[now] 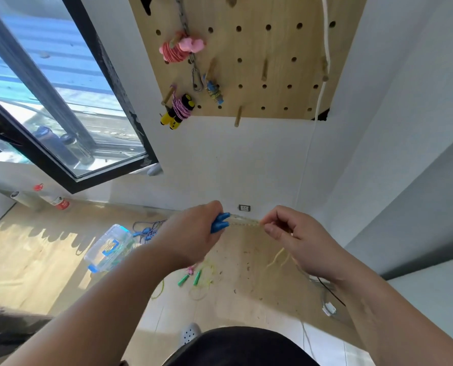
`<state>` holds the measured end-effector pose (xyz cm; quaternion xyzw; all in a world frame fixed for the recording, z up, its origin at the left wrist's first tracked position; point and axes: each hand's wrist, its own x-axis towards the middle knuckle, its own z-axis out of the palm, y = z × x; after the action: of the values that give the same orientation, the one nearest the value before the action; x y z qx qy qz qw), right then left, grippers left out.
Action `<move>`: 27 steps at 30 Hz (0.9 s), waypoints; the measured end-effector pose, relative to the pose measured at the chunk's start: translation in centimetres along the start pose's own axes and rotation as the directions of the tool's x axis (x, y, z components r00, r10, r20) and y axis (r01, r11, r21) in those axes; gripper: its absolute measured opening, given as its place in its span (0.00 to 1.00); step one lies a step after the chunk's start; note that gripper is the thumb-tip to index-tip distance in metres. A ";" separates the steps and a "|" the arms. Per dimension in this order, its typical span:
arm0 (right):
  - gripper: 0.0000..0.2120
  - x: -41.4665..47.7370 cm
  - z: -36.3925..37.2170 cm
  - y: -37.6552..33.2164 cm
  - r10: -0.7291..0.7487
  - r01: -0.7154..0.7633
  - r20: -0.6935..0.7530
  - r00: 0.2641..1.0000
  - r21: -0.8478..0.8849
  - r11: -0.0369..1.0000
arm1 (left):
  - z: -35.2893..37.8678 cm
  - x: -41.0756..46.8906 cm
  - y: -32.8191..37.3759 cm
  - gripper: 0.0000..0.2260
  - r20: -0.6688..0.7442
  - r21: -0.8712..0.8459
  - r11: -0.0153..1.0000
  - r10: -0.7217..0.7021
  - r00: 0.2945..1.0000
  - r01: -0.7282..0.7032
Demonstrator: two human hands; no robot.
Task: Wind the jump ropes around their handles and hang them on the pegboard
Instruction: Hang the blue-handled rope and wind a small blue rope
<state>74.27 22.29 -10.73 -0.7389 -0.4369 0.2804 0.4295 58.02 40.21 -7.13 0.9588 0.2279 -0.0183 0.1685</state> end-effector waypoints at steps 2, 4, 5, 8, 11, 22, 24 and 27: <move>0.07 0.6 -0.2 2.2 0.059 -0.055 0.029 0.998 -0.116 0.992 | -1.0 1.0 -0.8 0.06 -0.096 0.170 0.985 0.014 0.995 0.002; 0.09 1.2 -0.6 5.6 0.140 -0.121 0.056 0.989 -0.259 0.958 | -3.0 1.9 -1.5 0.07 -0.227 0.250 0.968 0.030 0.974 0.028; 0.10 1.3 -0.8 7.5 0.186 -0.163 0.042 0.982 -0.315 0.935 | -4.1 2.2 -1.7 0.07 -0.282 0.269 0.962 0.039 0.959 0.039; 0.10 0.7 -1.7 12.9 0.373 -0.370 -0.096 0.923 -0.492 0.788 | -6.1 2.9 -2.5 0.07 -0.321 0.348 0.937 0.080 0.944 0.039; 0.18 0.4 -2.3 15.2 0.620 -0.500 -0.092 0.779 -0.689 0.525 | -5.4 3.2 -2.5 0.07 -0.215 0.369 0.929 0.068 0.974 0.016; 0.17 2.3 0.0 -1.2 0.002 -0.031 0.177 0.984 0.163 0.986 | -0.8 2.5 1.1 0.07 -0.008 -0.206 0.971 0.122 0.993 -0.121; 0.17 2.0 0.4 -1.9 -0.029 -0.003 0.151 0.988 0.209 0.978 | -0.7 2.4 1.4 0.07 -0.010 -0.415 0.909 0.024 1.000 -0.026; 0.17 1.9 0.9 -2.5 -0.015 -0.011 0.090 0.996 0.284 0.959 | 0.0 1.9 2.1 0.06 0.062 -0.784 0.609 -0.108 0.992 0.116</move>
<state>73.40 24.97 -9.04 -0.6557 -0.4121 0.3731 0.5109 60.68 39.28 -6.73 0.7720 0.2716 0.0686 0.5705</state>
